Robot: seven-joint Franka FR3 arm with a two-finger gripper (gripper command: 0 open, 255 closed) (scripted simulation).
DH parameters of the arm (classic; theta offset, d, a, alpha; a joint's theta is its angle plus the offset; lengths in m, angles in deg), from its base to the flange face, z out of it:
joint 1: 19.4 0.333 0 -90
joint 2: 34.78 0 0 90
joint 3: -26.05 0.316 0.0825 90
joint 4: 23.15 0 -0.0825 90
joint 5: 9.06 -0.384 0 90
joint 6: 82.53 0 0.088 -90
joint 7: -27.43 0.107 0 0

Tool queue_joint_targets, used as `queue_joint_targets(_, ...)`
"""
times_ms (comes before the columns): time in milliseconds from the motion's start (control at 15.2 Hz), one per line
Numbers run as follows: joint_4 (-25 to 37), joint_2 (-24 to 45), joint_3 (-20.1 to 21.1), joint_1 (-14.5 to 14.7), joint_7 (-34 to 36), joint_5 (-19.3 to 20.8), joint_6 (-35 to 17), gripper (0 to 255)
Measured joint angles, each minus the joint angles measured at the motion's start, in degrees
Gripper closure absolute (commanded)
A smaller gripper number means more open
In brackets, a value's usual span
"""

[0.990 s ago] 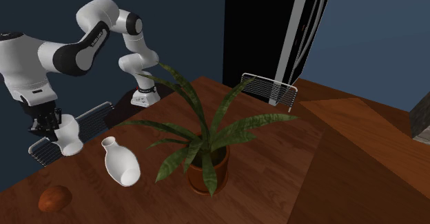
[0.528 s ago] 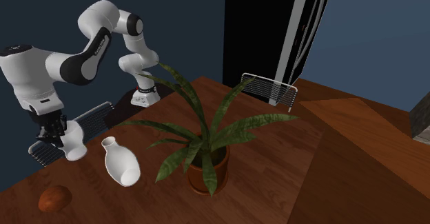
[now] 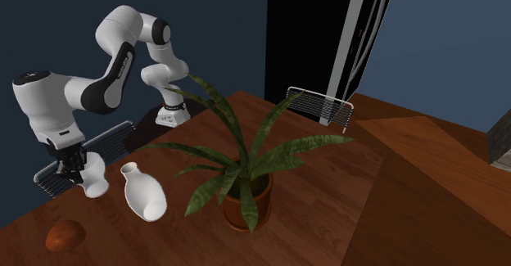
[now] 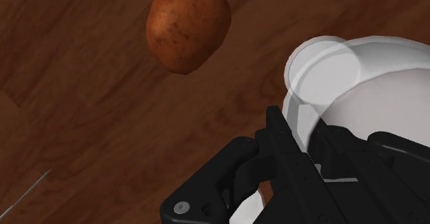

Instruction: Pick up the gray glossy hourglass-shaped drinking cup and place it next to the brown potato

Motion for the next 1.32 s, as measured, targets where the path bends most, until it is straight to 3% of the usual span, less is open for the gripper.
queue_joint_targets(528,-3.4,2.4,1.2,-0.8,-1.3,-2.3,-5.3,255)
queue_joint_targets(924,-3.4,2.8,1.4,-1.0,-1.6,-2.6,-5.7,255)
queue_joint_targets(990,-3.4,2.8,1.4,-1.0,-1.6,-2.6,-5.7,0)
queue_joint_targets(1320,-3.4,2.8,1.4,-1.0,-1.6,-2.6,-5.7,0)
